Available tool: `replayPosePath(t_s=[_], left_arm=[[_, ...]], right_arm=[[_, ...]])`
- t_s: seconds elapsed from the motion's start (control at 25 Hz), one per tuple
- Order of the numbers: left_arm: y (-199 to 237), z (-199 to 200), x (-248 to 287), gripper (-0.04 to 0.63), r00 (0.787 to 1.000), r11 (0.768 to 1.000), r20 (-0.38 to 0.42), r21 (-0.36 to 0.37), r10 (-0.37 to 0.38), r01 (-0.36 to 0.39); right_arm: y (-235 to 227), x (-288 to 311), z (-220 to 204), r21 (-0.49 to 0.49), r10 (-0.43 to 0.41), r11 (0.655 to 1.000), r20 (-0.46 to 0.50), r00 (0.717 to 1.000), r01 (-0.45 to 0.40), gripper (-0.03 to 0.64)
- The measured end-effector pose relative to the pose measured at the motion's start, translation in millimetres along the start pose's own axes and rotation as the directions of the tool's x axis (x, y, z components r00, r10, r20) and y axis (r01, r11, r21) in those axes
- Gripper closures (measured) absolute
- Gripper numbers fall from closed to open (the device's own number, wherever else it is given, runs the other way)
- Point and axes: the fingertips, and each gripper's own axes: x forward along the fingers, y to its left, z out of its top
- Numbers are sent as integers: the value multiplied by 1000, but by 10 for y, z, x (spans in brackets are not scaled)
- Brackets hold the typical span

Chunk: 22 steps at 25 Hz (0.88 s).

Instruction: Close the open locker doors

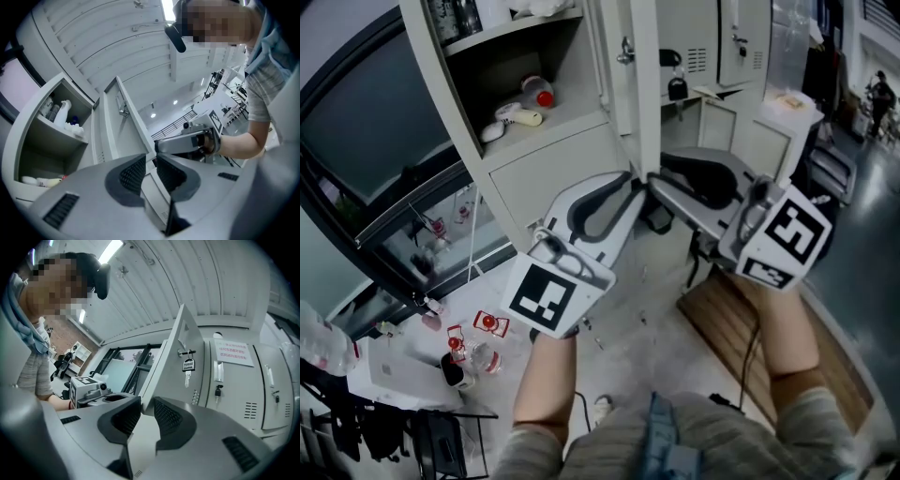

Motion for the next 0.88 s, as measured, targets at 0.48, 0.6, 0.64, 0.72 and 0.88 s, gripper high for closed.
replayPosePath(t_s=[0.48,0.6,0.64,0.72,0.88], left_arm=[[504,-54,-601,528,994,995,-49,28,97,-95],[639,-75,-725,528,991,992,-54,36,119,-117],[680,-83,-769,528,991,992,-53,35,123,-122],[763,-108,-863,528,990,991,-53,24,134,-133],[971,-171,-1005,528,983,986,-68,20,168,-167]], right_arm=[[370,668,64,-23,58,998,17,998,-58,531],[439,832,64,-27,67,997,20,998,-66,531],[467,886,63,-24,69,997,21,997,-69,531],[524,995,53,-11,74,997,22,997,-74,531],[566,1221,34,-4,84,996,26,996,-84,531]])
